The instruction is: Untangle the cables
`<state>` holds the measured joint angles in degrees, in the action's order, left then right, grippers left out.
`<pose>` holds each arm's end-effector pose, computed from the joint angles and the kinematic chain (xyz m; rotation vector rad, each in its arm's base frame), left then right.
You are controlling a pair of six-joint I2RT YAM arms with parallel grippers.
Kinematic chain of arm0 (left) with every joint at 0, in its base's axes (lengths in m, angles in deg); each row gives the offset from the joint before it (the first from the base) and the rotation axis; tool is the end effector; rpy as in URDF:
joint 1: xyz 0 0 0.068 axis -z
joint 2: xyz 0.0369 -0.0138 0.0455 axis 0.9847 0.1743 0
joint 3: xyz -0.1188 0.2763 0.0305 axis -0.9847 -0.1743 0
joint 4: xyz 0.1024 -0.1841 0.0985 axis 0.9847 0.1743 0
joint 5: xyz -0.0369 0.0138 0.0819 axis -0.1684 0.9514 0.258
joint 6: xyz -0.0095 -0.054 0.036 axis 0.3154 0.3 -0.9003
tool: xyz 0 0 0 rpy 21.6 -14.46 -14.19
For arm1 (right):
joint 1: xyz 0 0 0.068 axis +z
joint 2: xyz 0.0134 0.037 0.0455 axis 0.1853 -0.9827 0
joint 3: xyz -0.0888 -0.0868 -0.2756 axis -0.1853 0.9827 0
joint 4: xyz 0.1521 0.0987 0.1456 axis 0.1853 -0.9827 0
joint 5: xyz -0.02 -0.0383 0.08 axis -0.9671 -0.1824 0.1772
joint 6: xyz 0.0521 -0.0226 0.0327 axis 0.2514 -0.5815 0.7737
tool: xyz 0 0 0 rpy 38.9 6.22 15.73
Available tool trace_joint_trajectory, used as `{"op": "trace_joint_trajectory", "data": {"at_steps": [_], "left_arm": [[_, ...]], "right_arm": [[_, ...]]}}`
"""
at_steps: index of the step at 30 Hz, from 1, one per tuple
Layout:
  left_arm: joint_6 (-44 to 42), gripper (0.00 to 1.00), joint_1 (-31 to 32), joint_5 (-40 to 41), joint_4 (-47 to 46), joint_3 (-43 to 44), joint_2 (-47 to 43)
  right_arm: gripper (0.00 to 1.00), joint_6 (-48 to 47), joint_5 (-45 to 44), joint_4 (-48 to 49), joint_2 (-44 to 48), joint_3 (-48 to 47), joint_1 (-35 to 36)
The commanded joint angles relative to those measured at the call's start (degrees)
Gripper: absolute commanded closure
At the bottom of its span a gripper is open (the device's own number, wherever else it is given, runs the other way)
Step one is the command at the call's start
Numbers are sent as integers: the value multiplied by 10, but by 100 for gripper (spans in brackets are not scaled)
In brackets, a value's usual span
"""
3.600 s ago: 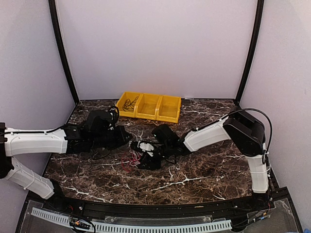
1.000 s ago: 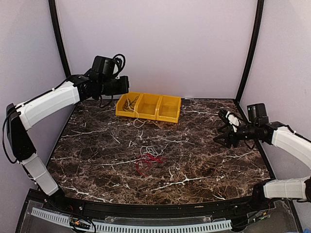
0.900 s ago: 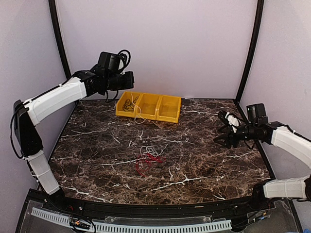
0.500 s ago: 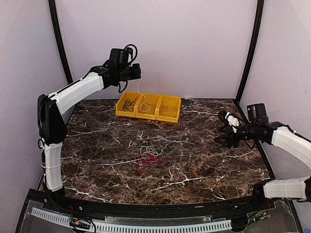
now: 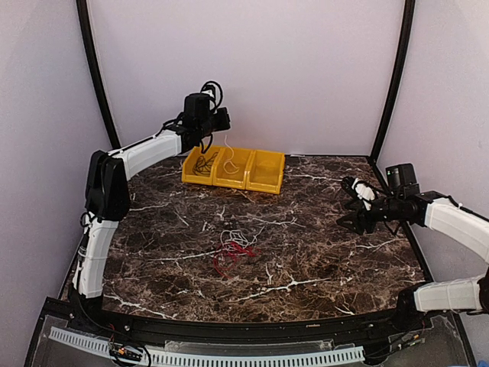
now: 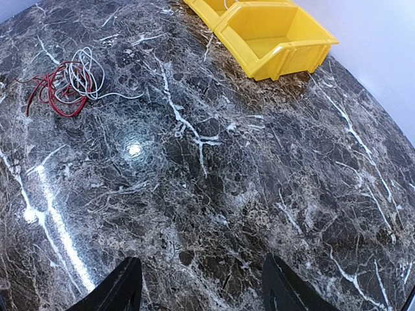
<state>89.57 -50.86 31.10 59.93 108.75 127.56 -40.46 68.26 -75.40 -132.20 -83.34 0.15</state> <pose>0.5001 -0.2684 0.3480 0.0244 1.6570 -0.4912 0.1817 0.0610 0.2616 -1.0877 1.9719 0.3999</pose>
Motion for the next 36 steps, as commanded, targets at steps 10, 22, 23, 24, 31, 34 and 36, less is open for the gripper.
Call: {"op": "trace_joint_trajectory", "data": {"at_steps": [10,22,23,24,31,34,36], "left_arm": [[23,100,-2,-124,15,-37,45],[66,100,-9,-162,54,-41,64],[68,100,-9,-166,57,-41,65],[70,100,-9,-168,59,-42,66],[76,93,-9,-172,74,-44,68],[78,80,-10,-170,80,-42,68],[79,77,-10,-168,92,-37,68]], "right_arm": [[34,-7,4,12,-4,4,-2],[34,-9,7,11,-2,4,0],[34,-9,7,11,-2,4,-1],[34,-9,7,11,-2,4,0],[34,-10,5,11,-2,4,-1],[34,-10,5,11,-2,5,0],[34,-10,5,11,-2,5,0]]}}
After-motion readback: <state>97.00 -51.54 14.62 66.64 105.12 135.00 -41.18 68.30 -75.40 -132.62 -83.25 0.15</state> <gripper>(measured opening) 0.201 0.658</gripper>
